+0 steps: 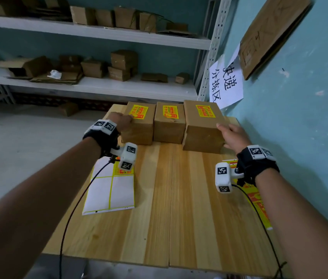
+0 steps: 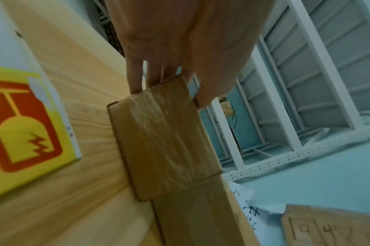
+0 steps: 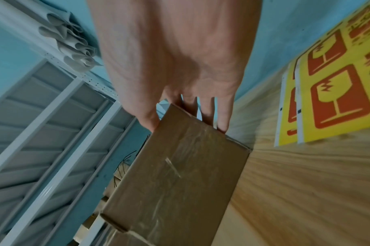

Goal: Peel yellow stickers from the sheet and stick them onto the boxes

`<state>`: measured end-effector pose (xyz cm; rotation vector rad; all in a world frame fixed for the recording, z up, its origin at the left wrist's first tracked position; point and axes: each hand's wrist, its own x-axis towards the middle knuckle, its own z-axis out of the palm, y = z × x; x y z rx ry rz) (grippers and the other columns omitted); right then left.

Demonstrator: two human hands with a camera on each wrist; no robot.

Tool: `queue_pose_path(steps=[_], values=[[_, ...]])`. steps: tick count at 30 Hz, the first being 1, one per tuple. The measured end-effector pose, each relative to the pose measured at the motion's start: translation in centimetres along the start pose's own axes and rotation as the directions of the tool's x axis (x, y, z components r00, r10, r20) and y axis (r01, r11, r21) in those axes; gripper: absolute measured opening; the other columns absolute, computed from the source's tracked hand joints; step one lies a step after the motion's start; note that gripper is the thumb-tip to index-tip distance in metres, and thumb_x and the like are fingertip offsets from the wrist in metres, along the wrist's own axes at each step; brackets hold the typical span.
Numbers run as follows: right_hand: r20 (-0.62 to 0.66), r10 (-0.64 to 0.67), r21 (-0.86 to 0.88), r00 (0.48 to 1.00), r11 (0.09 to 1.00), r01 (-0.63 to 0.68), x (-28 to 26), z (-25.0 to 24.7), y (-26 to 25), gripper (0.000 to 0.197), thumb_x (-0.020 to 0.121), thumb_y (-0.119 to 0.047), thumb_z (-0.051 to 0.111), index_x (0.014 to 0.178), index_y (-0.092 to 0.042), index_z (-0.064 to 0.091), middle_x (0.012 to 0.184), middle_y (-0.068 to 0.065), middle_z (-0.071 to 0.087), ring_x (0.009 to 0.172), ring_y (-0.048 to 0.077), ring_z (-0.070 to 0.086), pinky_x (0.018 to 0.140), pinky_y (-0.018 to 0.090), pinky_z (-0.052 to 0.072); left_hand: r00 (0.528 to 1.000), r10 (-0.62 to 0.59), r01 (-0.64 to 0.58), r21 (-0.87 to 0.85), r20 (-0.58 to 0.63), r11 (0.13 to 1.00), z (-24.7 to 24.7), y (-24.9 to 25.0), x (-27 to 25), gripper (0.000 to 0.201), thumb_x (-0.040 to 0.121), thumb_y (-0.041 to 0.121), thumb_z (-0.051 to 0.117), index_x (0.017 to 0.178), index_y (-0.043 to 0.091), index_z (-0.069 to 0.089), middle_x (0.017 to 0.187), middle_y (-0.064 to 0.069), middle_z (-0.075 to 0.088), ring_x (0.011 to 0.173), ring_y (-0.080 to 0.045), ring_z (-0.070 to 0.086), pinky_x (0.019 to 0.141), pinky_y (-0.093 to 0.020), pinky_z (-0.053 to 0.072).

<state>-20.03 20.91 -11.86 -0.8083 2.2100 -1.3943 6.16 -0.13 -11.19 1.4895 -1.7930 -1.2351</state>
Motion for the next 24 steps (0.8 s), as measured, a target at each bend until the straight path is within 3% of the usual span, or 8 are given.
queue_pose_path(steps=[2, 4, 7, 10, 12, 18, 21, 24], values=[[-0.009, -0.005, -0.006, 1.000, 1.000, 0.005, 0.1, 0.2, 0.1, 0.017, 0.095, -0.042, 0.057, 0.085, -0.029, 0.062, 0.110, 0.006, 0.068, 0.110, 0.028, 0.063, 0.099, 0.046, 0.052, 1.000, -0.003, 0.003, 0.027, 0.010, 1.000, 0.4, 0.0, 0.2, 0.043, 0.095, 0.030, 0.055, 0.128, 0.002, 0.056, 0.123, -0.017, 0.060, 0.107, -0.033, 0.059, 0.092, -0.042, 0.052], [-0.013, 0.000, -0.002, 1.000, 1.000, 0.000, 0.1, 0.1, 0.2, 0.019, 0.095, -0.043, 0.058, 0.082, -0.029, 0.062, 0.113, 0.009, 0.069, 0.110, 0.029, 0.064, 0.099, 0.048, 0.052, 1.000, -0.005, 0.005, 0.006, 0.000, 1.000, 0.4, -0.2, 0.4, 0.045, 0.096, 0.034, 0.054, 0.129, 0.003, 0.056, 0.115, -0.015, 0.059, 0.100, -0.030, 0.056, 0.088, -0.041, 0.051], [-0.019, -0.002, -0.009, 1.000, 1.000, 0.001, 0.0, 0.1, 0.4, 0.020, 0.094, -0.044, 0.059, 0.081, -0.029, 0.063, 0.106, 0.007, 0.070, 0.108, 0.029, 0.065, 0.100, 0.048, 0.051, 0.999, -0.015, 0.014, -0.016, -0.036, 1.000, 0.4, -0.6, 0.7, 0.052, 0.094, 0.035, 0.058, 0.132, 0.001, 0.053, 0.123, -0.019, 0.060, 0.096, -0.029, 0.056, 0.088, -0.041, 0.051], [-0.033, -0.019, -0.028, 0.999, 0.999, 0.019, -0.2, -0.1, 0.1, 0.018, 0.094, -0.042, 0.060, 0.102, -0.027, 0.068, 0.103, 0.001, 0.067, 0.107, 0.025, 0.063, 0.102, 0.045, 0.049, 0.998, -0.001, 0.001, 0.001, -0.056, 1.000, 0.3, -0.5, 0.3, 0.053, 0.093, 0.036, 0.060, 0.131, 0.000, 0.053, 0.123, -0.020, 0.061, 0.093, -0.029, 0.057, 0.085, -0.040, 0.052], [-0.030, -0.007, -0.033, 1.000, 0.999, 0.006, -0.2, -0.3, -0.3, 0.031, 0.095, -0.040, 0.060, 0.119, -0.021, 0.068, 0.105, 0.000, 0.064, 0.108, 0.023, 0.061, 0.102, 0.041, 0.048, 0.998, -0.011, 0.010, -0.012, -0.067, 1.000, 0.1, -0.5, 0.1, 0.054, 0.091, 0.037, 0.063, 0.129, 0.000, 0.055, 0.121, -0.019, 0.062, 0.094, -0.030, 0.059, 0.086, -0.040, 0.054], [-0.121, -0.082, -0.073, 0.989, 0.995, 0.073, -0.1, 0.0, -1.2, 0.040, 0.094, -0.027, 0.063, 0.132, -0.019, 0.051, 0.117, -0.001, 0.057, 0.109, 0.022, 0.058, 0.097, 0.032, 0.045, 0.982, 0.033, -0.012, 0.116, -0.184, 0.993, -0.1, -0.4, 0.1, 0.047, 0.082, 0.045, 0.068, 0.111, 0.011, 0.052, 0.113, -0.017, 0.060, 0.100, -0.036, 0.063, 0.087, -0.044, 0.055], [-0.164, -0.185, -0.280, 0.969, 0.951, 0.134, -0.6, 0.2, -1.7, 0.033, 0.094, -0.027, 0.063, 0.124, -0.019, 0.054, 0.130, 0.014, 0.053, 0.116, 0.034, 0.056, 0.100, 0.039, 0.047, 0.982, 0.048, -0.012, 0.193, -0.181, 0.981, -0.1, 0.1, -0.9, 0.040, 0.088, 0.043, 0.063, 0.098, 0.010, 0.045, 0.111, -0.020, 0.059, 0.091, -0.034, 0.057, 0.076, -0.037, 0.047], [-0.124, -0.268, -0.583, 0.955, 0.799, 0.148, -1.7, 0.0, -3.0, 0.024, 0.099, -0.030, 0.056, 0.117, -0.015, 0.061, 0.135, 0.015, 0.044, 0.123, 0.035, 0.045, 0.099, 0.042, 0.043, 0.982, 0.089, -0.041, 0.271, -0.168, 0.962, -0.5, 0.9, -1.9, 0.045, 0.098, 0.042, 0.047, 0.118, 0.002, 0.052, 0.121, -0.025, 0.059, 0.106, -0.040, 0.057, 0.085, -0.041, 0.045]])
